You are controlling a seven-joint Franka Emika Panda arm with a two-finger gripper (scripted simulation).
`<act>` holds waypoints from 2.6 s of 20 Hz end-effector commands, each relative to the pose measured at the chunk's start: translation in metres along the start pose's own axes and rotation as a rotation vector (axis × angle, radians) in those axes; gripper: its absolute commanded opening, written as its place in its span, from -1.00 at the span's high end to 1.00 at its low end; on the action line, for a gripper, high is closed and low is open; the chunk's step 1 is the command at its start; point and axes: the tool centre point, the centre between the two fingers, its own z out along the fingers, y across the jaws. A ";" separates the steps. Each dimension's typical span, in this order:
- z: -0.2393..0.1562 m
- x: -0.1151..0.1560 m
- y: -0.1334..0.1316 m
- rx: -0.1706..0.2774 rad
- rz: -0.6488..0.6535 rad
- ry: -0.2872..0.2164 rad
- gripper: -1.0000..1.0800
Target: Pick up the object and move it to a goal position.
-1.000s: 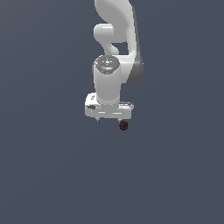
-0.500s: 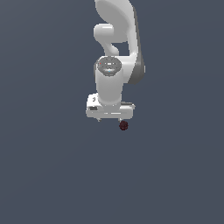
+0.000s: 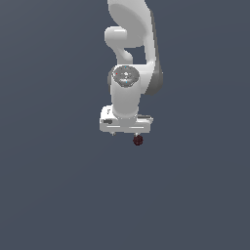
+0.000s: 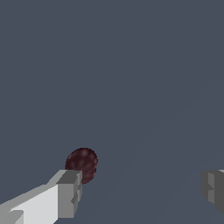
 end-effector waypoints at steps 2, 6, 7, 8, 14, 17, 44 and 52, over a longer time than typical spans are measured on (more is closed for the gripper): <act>0.012 -0.006 -0.012 0.002 0.021 0.006 -0.92; 0.030 -0.016 -0.032 0.006 0.058 0.016 -0.92; 0.035 -0.020 -0.037 0.007 0.068 0.019 -0.92; 0.040 -0.023 -0.042 0.009 0.078 0.022 -0.92; 0.060 -0.039 -0.063 0.014 0.123 0.033 -0.92; 0.066 -0.044 -0.069 0.016 0.136 0.036 -0.92; 0.118 -0.044 -0.072 0.017 0.142 0.038 1.00; 0.117 -0.044 -0.072 0.017 0.141 0.038 1.00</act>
